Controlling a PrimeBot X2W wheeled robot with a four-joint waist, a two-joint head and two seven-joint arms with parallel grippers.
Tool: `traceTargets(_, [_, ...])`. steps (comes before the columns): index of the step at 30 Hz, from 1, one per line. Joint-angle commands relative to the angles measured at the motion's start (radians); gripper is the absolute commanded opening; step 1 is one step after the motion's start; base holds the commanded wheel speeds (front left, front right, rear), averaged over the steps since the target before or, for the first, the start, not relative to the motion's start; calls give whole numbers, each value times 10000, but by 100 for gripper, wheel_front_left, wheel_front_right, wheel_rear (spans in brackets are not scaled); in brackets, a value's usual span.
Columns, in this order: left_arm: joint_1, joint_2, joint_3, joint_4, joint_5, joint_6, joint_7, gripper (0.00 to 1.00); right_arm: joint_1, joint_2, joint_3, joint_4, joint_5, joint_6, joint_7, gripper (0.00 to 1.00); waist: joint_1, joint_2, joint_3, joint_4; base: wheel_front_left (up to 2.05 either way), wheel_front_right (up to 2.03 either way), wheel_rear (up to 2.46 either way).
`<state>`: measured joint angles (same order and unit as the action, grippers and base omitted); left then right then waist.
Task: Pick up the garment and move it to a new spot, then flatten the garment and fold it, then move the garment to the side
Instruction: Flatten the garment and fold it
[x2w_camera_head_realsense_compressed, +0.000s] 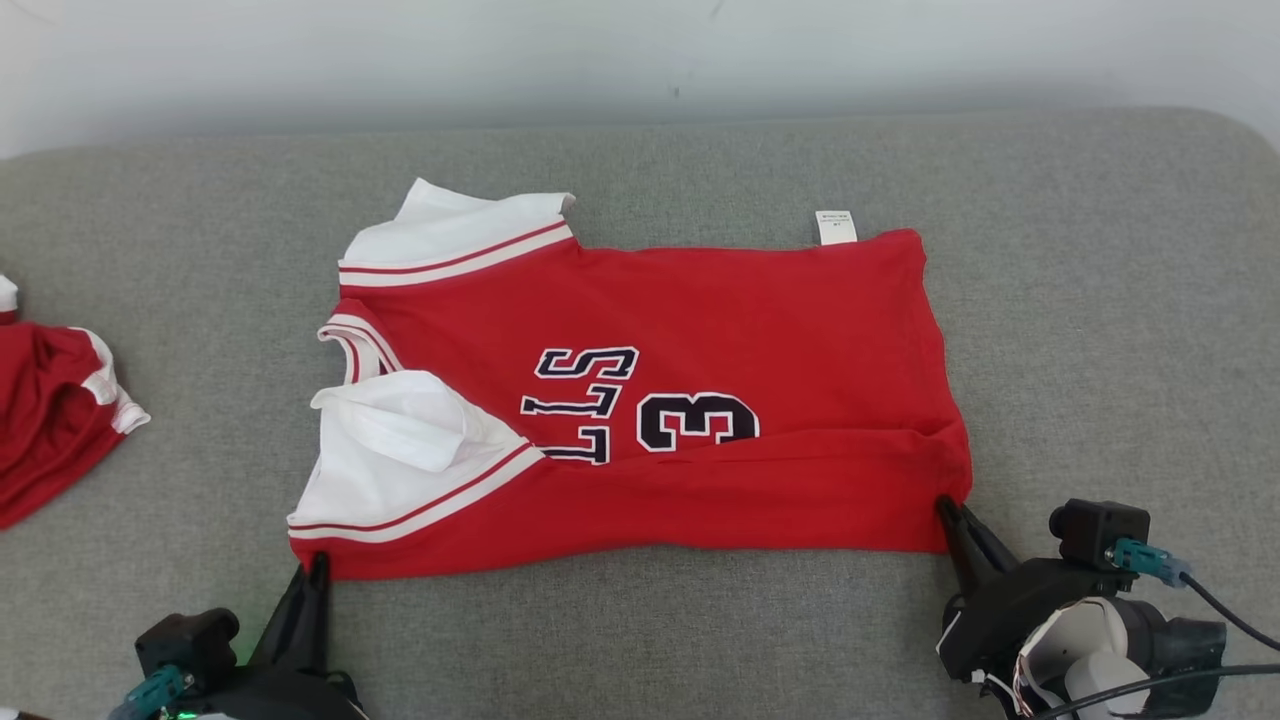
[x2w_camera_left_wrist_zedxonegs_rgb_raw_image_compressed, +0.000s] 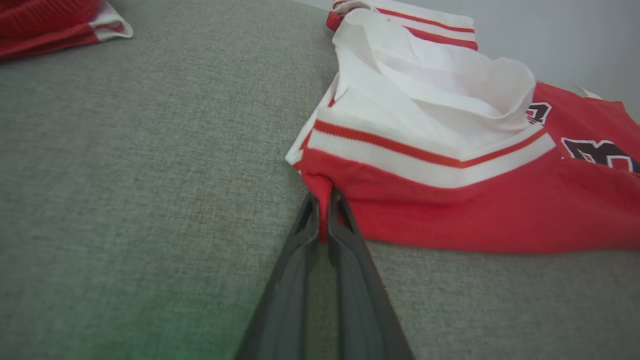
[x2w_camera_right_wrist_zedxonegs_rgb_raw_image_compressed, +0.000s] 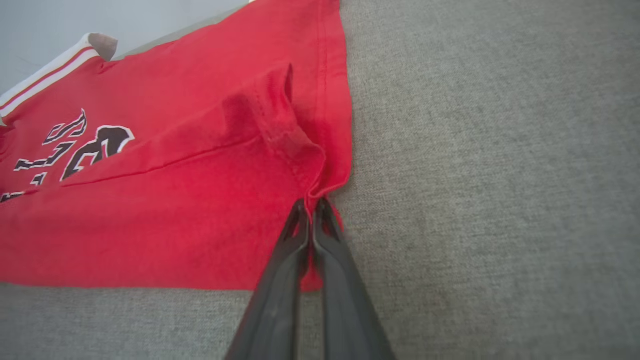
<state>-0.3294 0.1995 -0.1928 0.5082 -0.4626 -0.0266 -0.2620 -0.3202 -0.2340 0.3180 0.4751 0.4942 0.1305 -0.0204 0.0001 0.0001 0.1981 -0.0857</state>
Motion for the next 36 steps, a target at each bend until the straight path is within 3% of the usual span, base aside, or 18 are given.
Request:
traceTargets(1, [82, -24, 59, 89, 58, -65, -41, 0, -9, 8, 21, 106, 103, 5, -122, 0, -1, -1, -131, 36, 0, 0, 0])
traceTargets(9, [1149, -371, 281, -260, 157, -138, -42, 0, 1065, -277, -238, -210, 325, 3, -408, 0, -1, -1, -1051, 144, 0, 0, 0])
traceTargets(18, [3146, -781, 276, -1692, 53, 171, -18, 0, 3095, -627, -1281, -2147, 385, -1, 537, 0, -1, -1, -1810, 44, 0, 0, 0])
traceTargets(28, [3957, -886, 128, -2188, -199, 320, 149, 0, 4152, -172, -1954, -3184, 200, 0, 1546, 0, -1, -1, -2029, 229, 0, 0, 0])
traceTargets(29, [3936, -884, 125, -2129, -179, 341, 146, 16, 4196, -125, -2002, -3174, 151, 0, 1578, 33, -1, -1, -2049, 253, 0, 0, 0])
traceTargets(30, [3911, -882, 133, -2090, -145, 378, 132, 87, 4208, -97, -2023, -3180, 64, 0, 1590, 98, -1, -1, -2064, 269, 0, 0, 0])
traceTargets(31, [3878, -886, 144, -2082, -97, 394, 104, 100, 4176, -31, -2084, -3202, 12, 0, 1545, 100, -1, -1, -2082, 285, 0, 0, 0])
traceTargets(36, [3785, -936, 255, -2241, 6, 488, 32, 100, 4189, 164, -2258, -3385, -251, 2, 1296, 100, -1, -1, -2138, 340, 0, 0, 0])
